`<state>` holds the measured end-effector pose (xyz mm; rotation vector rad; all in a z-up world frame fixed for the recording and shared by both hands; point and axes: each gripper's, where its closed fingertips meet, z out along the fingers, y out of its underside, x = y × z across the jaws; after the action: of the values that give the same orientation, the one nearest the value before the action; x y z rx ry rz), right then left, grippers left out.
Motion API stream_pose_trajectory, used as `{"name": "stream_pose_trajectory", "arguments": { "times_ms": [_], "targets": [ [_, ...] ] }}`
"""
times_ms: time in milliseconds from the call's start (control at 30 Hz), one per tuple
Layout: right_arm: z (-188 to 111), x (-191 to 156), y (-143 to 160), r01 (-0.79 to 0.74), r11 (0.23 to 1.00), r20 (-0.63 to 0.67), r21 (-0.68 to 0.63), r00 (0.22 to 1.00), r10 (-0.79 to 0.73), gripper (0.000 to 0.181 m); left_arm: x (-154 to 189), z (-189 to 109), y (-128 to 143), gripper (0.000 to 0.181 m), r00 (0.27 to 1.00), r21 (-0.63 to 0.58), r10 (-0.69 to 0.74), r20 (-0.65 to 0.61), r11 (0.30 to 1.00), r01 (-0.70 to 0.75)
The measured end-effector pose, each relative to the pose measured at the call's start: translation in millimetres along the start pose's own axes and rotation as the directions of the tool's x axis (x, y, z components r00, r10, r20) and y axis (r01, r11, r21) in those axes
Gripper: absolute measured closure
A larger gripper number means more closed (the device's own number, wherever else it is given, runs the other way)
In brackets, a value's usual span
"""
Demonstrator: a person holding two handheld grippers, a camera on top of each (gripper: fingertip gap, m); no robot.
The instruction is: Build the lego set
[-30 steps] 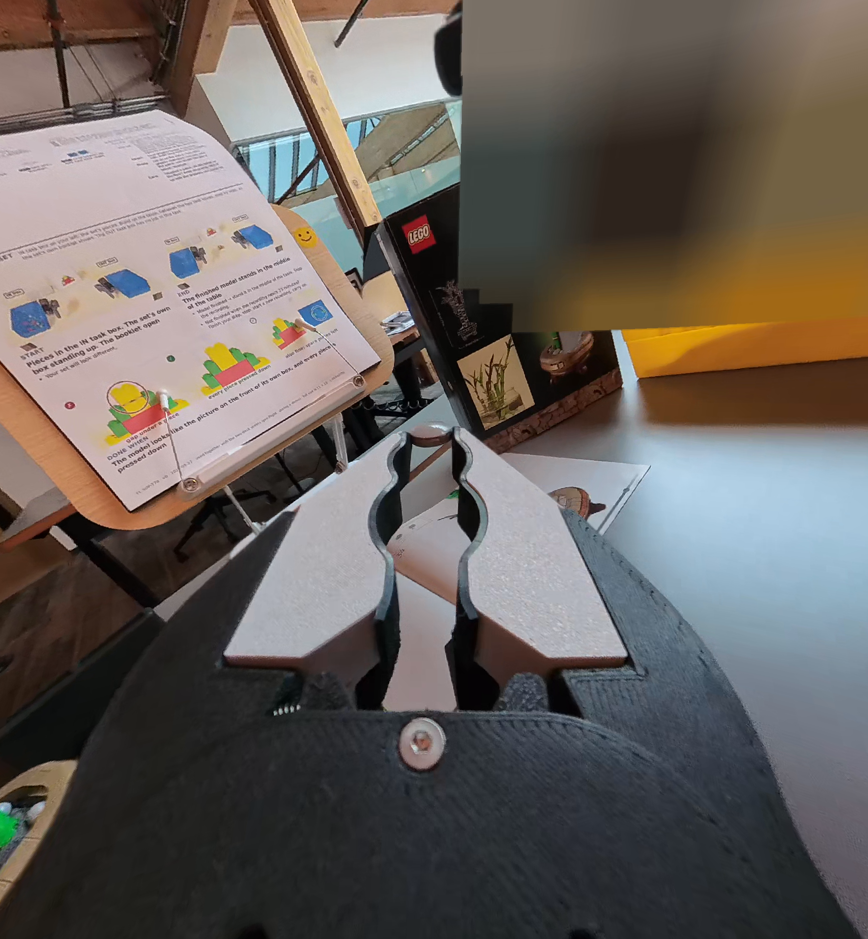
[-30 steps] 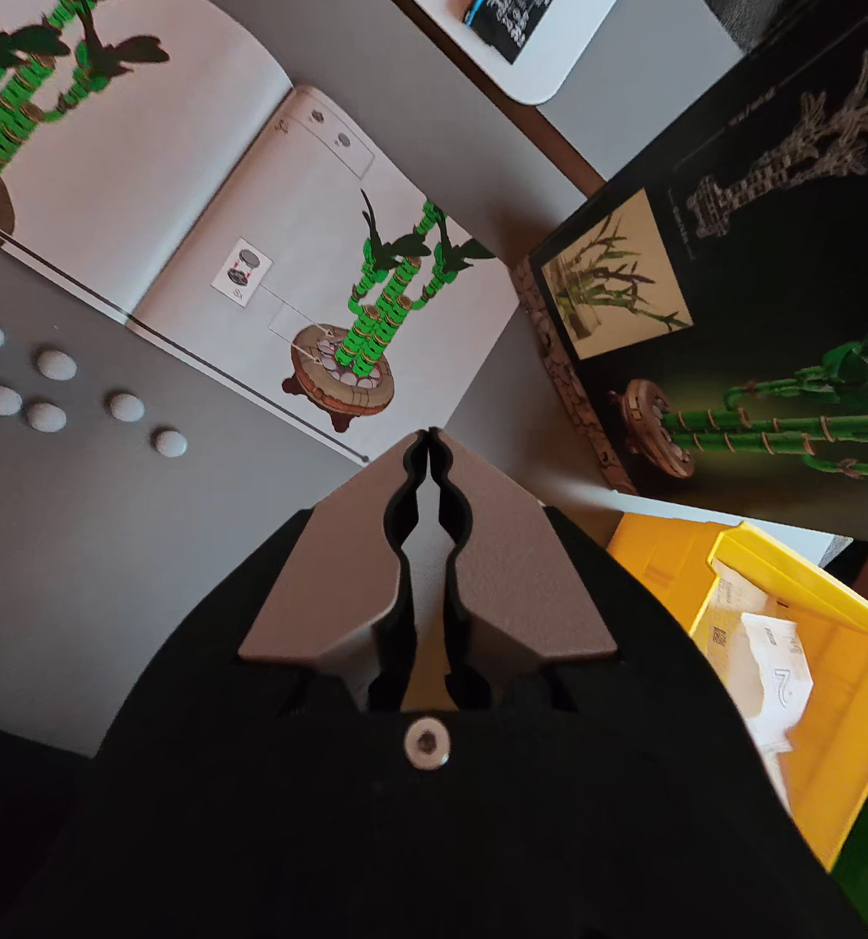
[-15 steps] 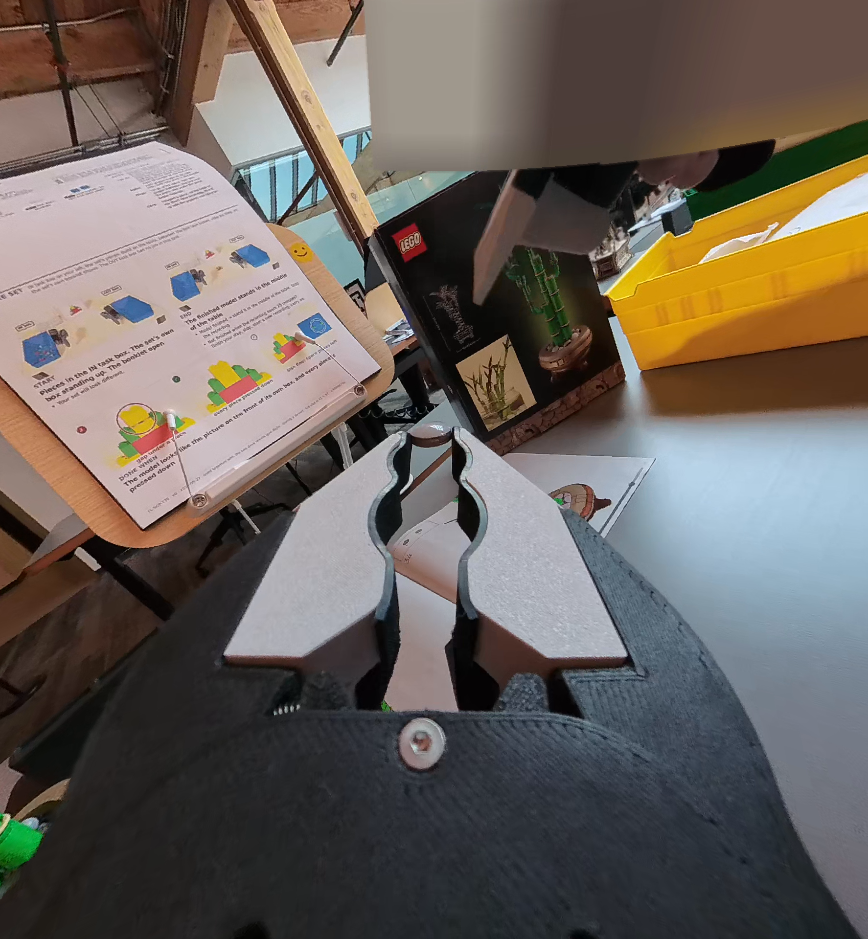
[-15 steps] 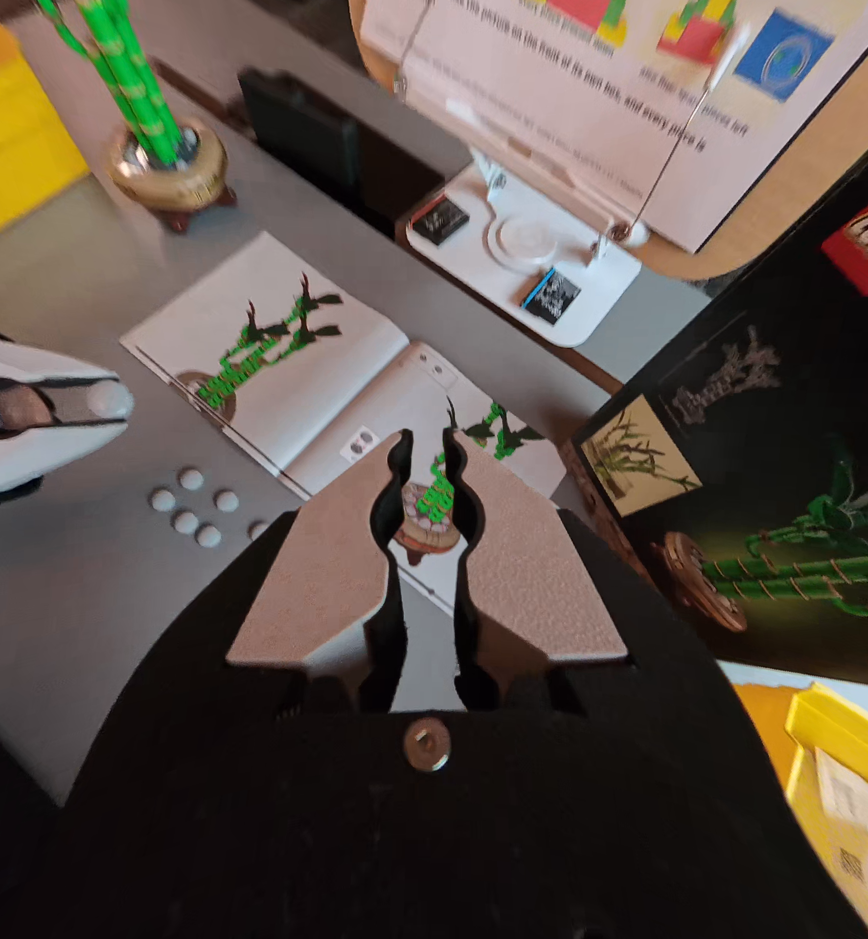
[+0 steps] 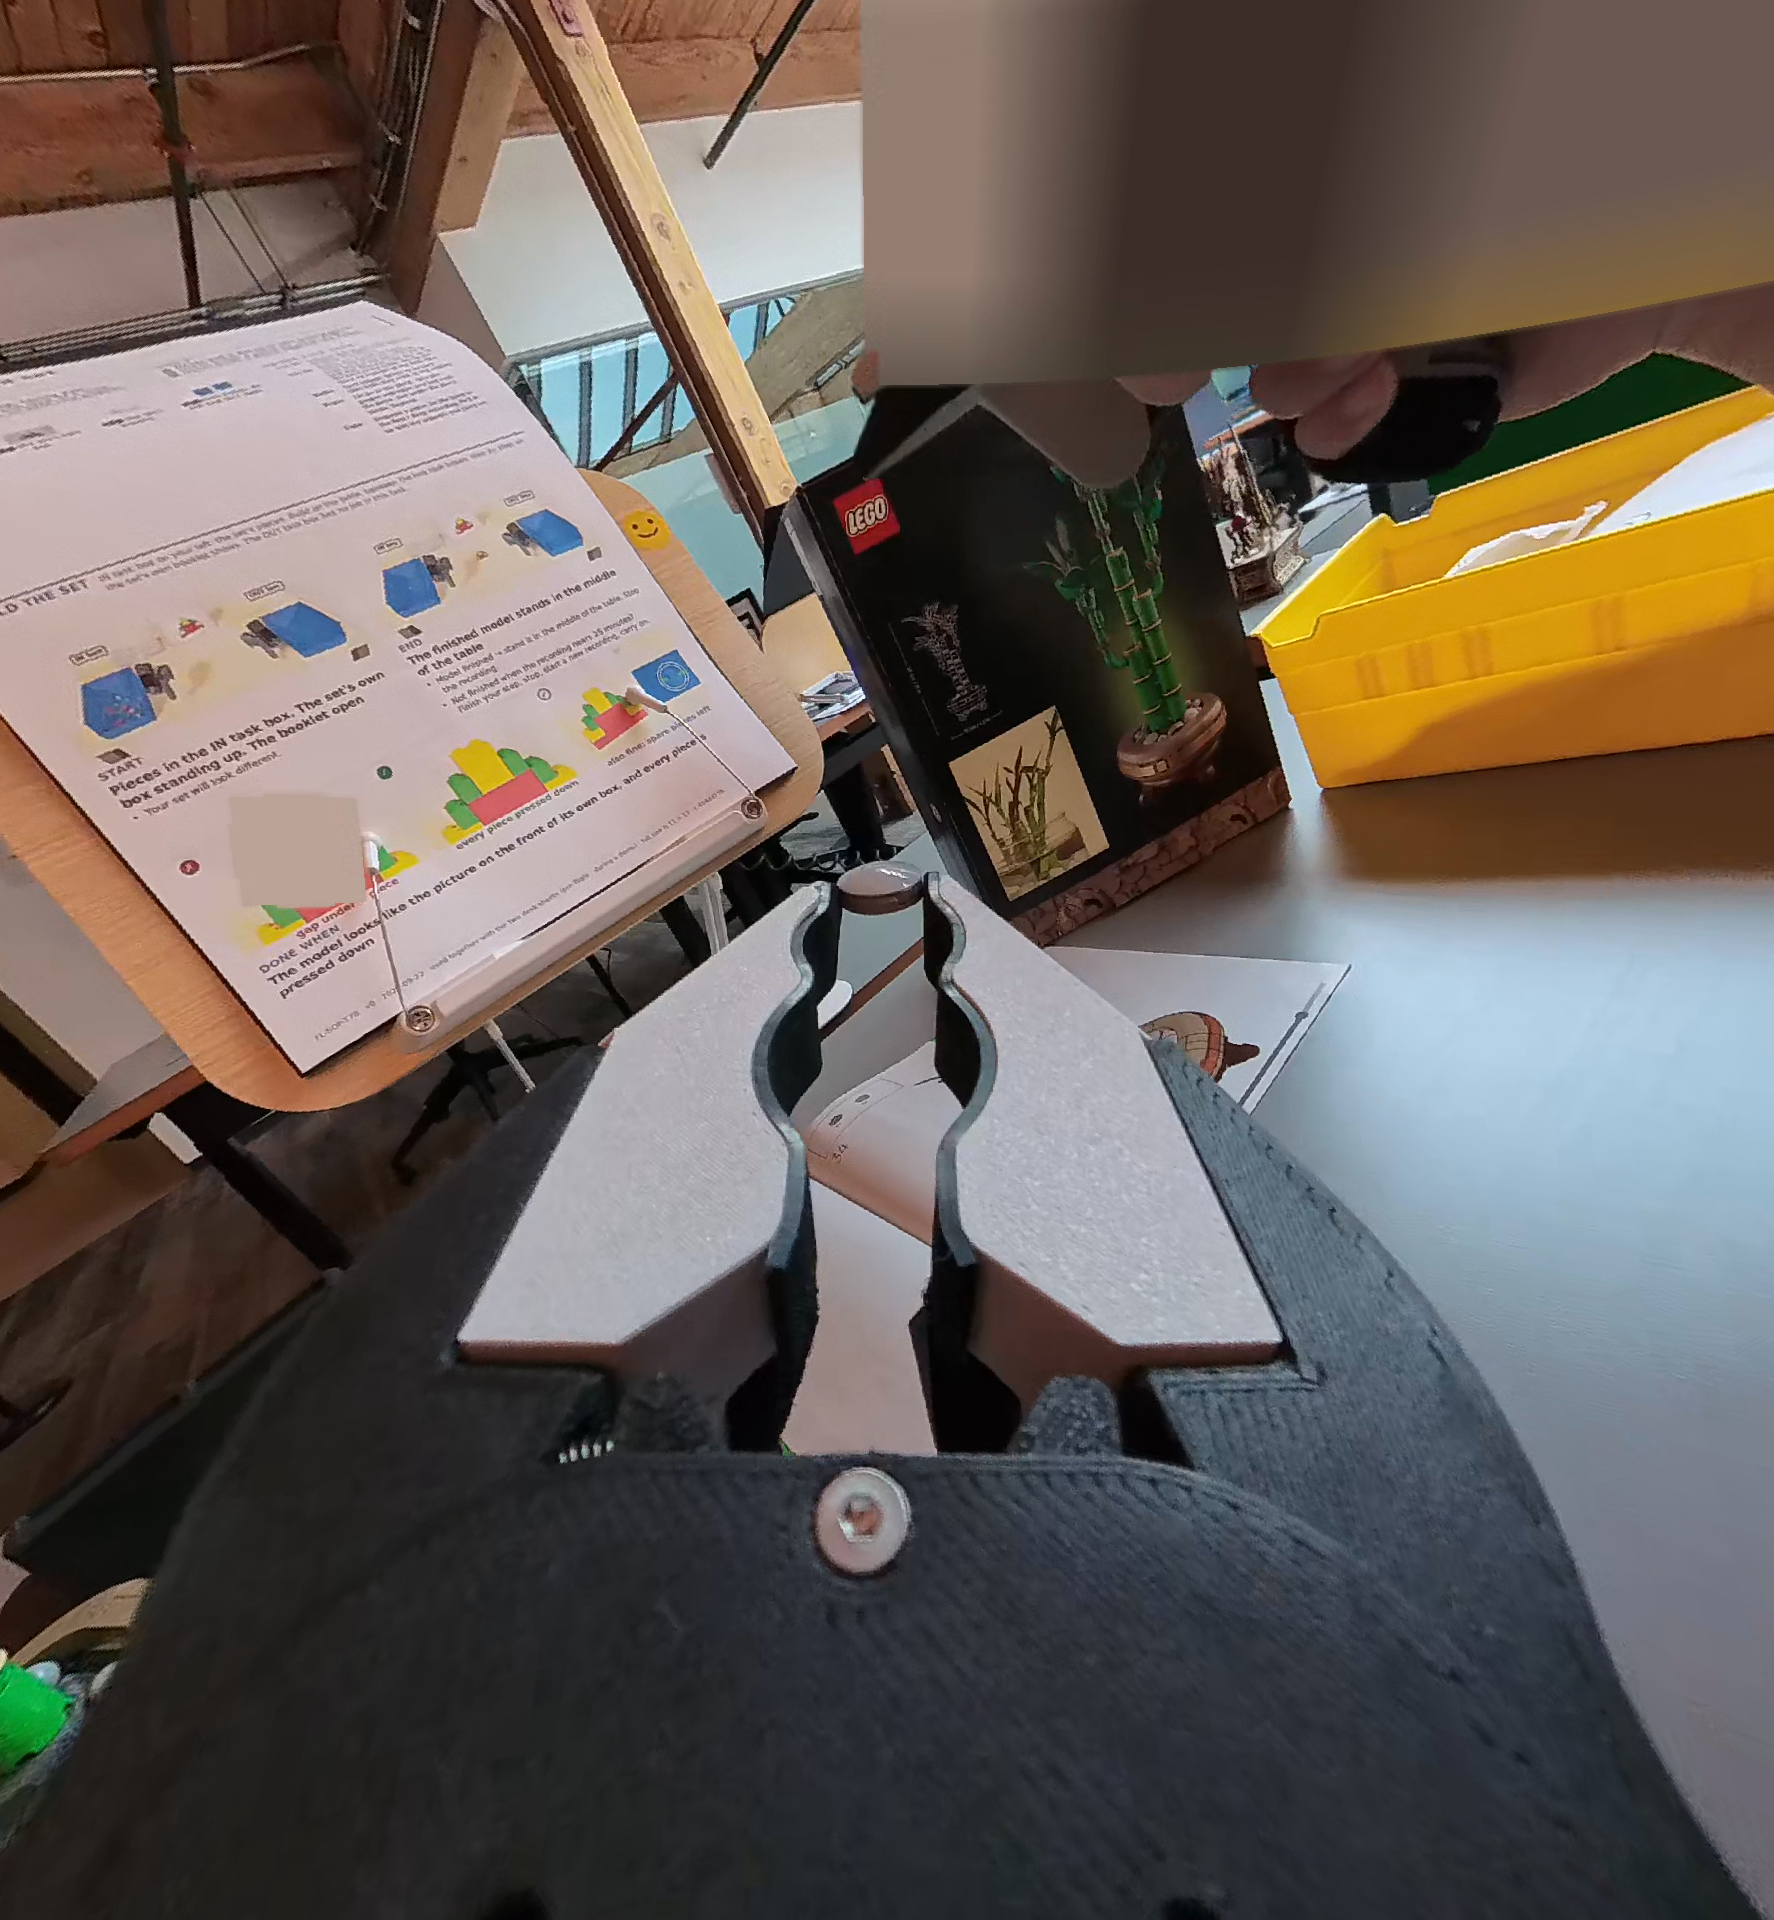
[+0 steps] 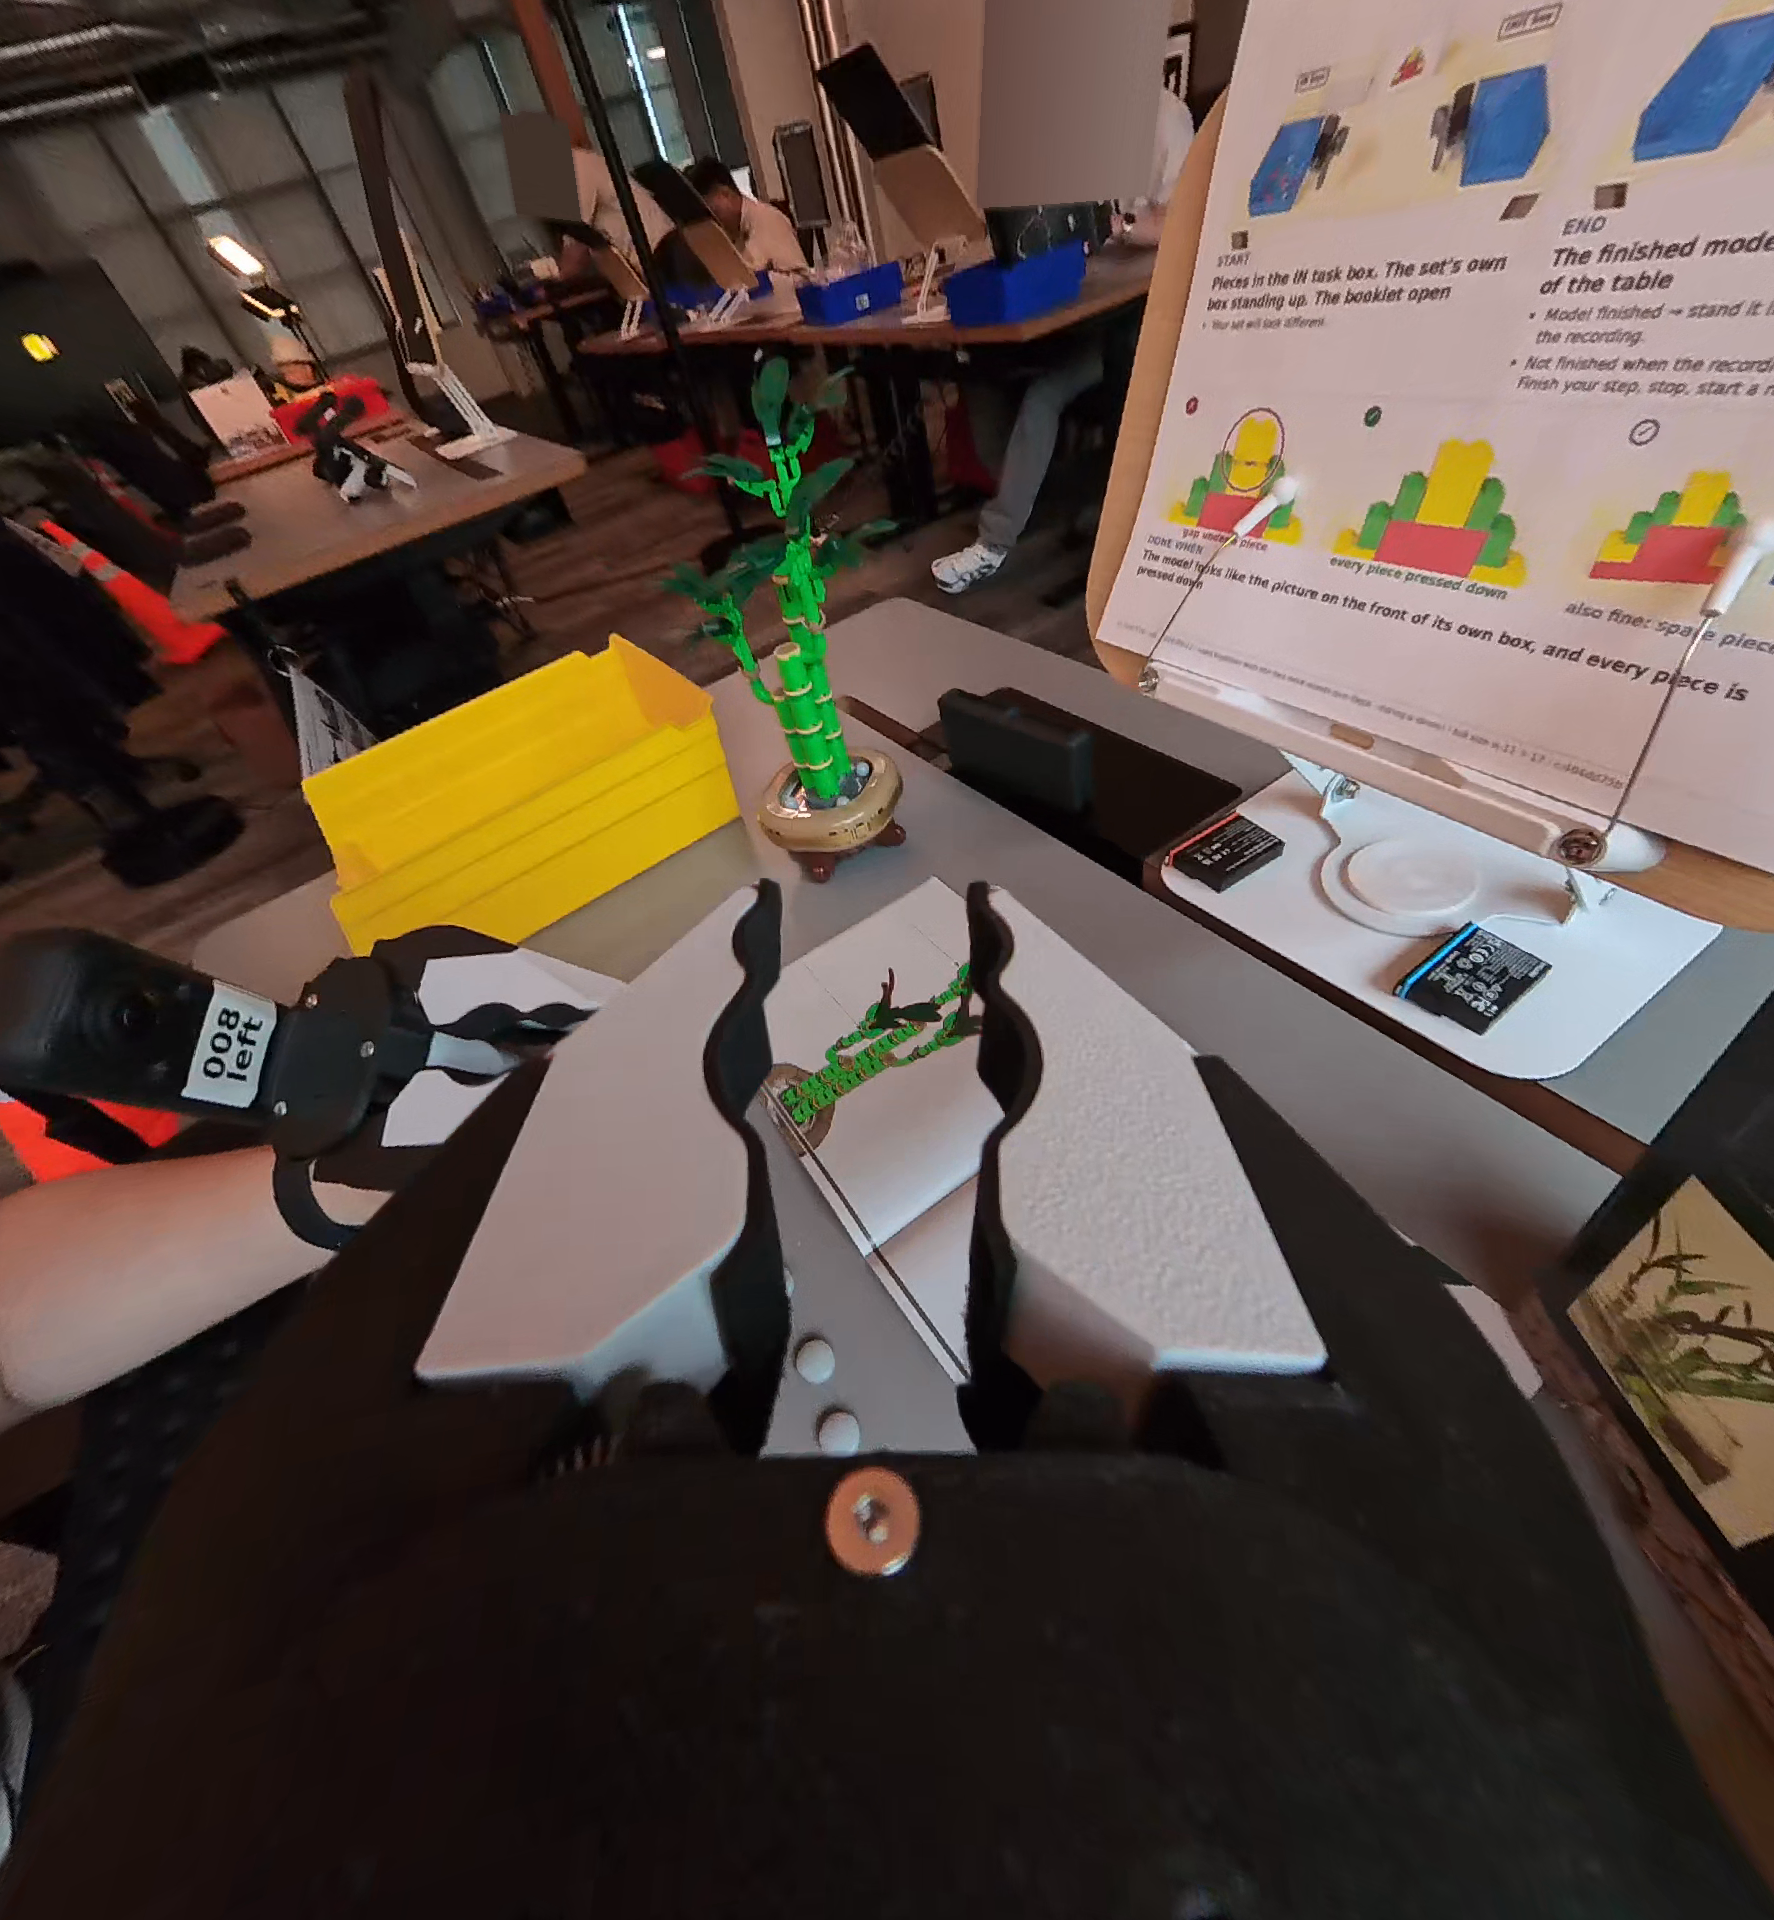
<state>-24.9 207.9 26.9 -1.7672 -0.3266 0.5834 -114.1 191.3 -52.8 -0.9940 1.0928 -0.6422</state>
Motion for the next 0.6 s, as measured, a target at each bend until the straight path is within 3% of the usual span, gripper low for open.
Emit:
{"name": "stream_pose_trajectory", "arguments": {
  "times_ms": [267, 367, 433, 533, 600],
  "targets": [
    [2.3, -7.5, -8.0, 0.032, 0.998, 0.025, 0.054, 0.999, -0.033, 0.146, 4.5, 0.2, -1.4, 0.167, 0.999, 0.001, 0.036, -0.009, 0.999, -0.036],
    [10.0, -22.8, 0.9, -0.019, 1.0, 0.149, 0.017, 0.989, 0.016, 0.146, 4.3, -0.5, -2.2, 0.167, 0.999, 0.005, 0.047, -0.009, 0.999, -0.047],
    [19.9, -37.8, 19.0, -0.144, 0.986, 0.288, -0.089, 0.944, 0.164, 0.143, 4.5, -1.5, -5.0, 0.167, 0.998, 0.017, 0.062, -0.008, 0.998, -0.062],
    [34.1, -63.6, 43.4, -0.29, 0.917, 0.477, -0.272, 0.787, 0.39, 0.141, 4.7, -3.7, -10.8, 0.167, 0.996, 0.041, 0.086, -0.004, 0.995, -0.085],
    [44.0, -71.2, 50.8, -0.358, 0.874, 0.52, -0.329, 0.704, 0.484, 0.144, 5.2, -4.7, -13.7, 0.167, 0.995, 0.053, 0.097, -0.001, 0.994, -0.097]
  ]
}}
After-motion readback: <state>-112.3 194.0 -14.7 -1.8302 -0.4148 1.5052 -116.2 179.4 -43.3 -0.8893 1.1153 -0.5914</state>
